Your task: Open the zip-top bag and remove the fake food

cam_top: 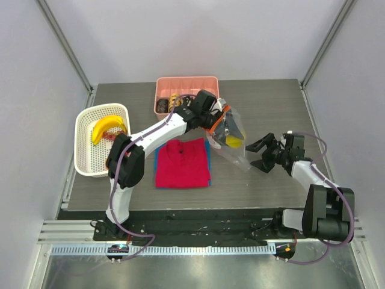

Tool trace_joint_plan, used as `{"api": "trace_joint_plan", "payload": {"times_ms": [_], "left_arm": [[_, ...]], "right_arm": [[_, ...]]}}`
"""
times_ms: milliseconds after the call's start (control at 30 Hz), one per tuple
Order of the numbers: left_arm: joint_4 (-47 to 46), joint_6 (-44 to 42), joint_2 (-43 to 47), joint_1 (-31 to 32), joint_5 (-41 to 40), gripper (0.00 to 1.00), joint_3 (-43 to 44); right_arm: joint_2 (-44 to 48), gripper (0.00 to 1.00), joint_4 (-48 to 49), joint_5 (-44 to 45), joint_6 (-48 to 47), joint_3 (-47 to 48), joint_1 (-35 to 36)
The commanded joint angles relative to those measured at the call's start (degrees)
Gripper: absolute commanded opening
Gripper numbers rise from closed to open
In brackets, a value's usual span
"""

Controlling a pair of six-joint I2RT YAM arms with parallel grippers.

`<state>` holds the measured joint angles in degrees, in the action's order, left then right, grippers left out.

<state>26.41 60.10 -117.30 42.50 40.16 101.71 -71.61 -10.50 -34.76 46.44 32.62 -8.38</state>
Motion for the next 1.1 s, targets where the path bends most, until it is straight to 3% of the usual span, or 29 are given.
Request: {"api": "trace_joint_plan", "payload": {"times_ms": [0, 33, 133, 333, 433, 533, 600, 633, 667, 767, 800, 833, 933, 1000, 1067], "left_arm": [[-8.0, 7.1, 3.2, -0.9, 3.6, 0.0, -1.3], [-8.1, 8.1, 3.0, -1.0, 4.0, 0.0, -1.3], [-10.7, 10.0, 2.2, -1.4, 4.8, 0.0, -1.4], [-13.0, 13.1, 1.6, -1.4, 5.8, 0.0, -1.8], [-13.3, 13.8, 1.6, -1.2, 6.2, 0.0, -2.5], [-12.8, 13.0, 2.2, -1.2, 5.5, 0.0, -3.4], [-9.6, 9.9, 3.0, -1.2, 4.4, 0.0, -3.7], [-6.8, 3.4, 3.3, -1.5, 1.8, 0.0, -3.5], [1.9, -0.1, 4.0, -1.5, 0.5, 0.0, -3.0], [14.0, -11.3, 6.0, -1.8, -4.9, 0.0, -2.5], [15.7, -13.4, 7.9, -1.8, -6.1, 0.0, -3.0], [17.3, -14.9, 9.0, -1.9, -7.5, 0.0, -3.4], [18.1, -17.1, 14.3, -2.8, -10.5, 0.0, -7.2], [16.4, -16.1, 18.4, -4.5, -11.7, 0.0, -11.2], [16.0, -15.6, 21.3, -5.9, -13.1, 0.0, -13.7]], "right_arm": [[1.4, 0.88, 32.7, -10.8, 24.0, -11.7, 0.0], [0.5, 0.88, 43.6, -11.1, 27.8, -13.9, 0.0], [-1.3, 0.89, 58.9, -11.6, 37.0, -19.5, 0.0], [-4.8, 0.84, 67.5, -11.6, 40.2, -21.4, 2.5], [-7.0, 0.66, 74.4, -9.5, 45.1, -21.1, 4.2], [-10.2, 0.23, 81.6, -8.0, 49.1, -20.8, 4.4], [-11.0, 0.07, 86.7, -3.8, 53.0, -22.9, 4.3], [-10.4, 0.01, 84.0, -2.3, 53.1, -23.4, 4.1], [-9.8, 0.01, 82.2, -0.8, 51.5, -23.6, 3.9], [-6.8, 0.02, 68.7, -1.4, 46.6, -20.6, 2.5], [-5.4, 0.01, 64.9, -1.4, 41.8, -17.8, 2.1], [-4.1, 0.01, 53.6, -1.4, 38.5, -15.7, 1.6], [0.8, 0.01, 31.9, 1.7, 22.9, -7.6, -0.7], [0.0, 0.01, 25.4, 0.8, 18.3, -4.1, -2.9], [-1.0, 0.01, 26.8, 0.1, 19.7, -5.4, -4.0]]}}
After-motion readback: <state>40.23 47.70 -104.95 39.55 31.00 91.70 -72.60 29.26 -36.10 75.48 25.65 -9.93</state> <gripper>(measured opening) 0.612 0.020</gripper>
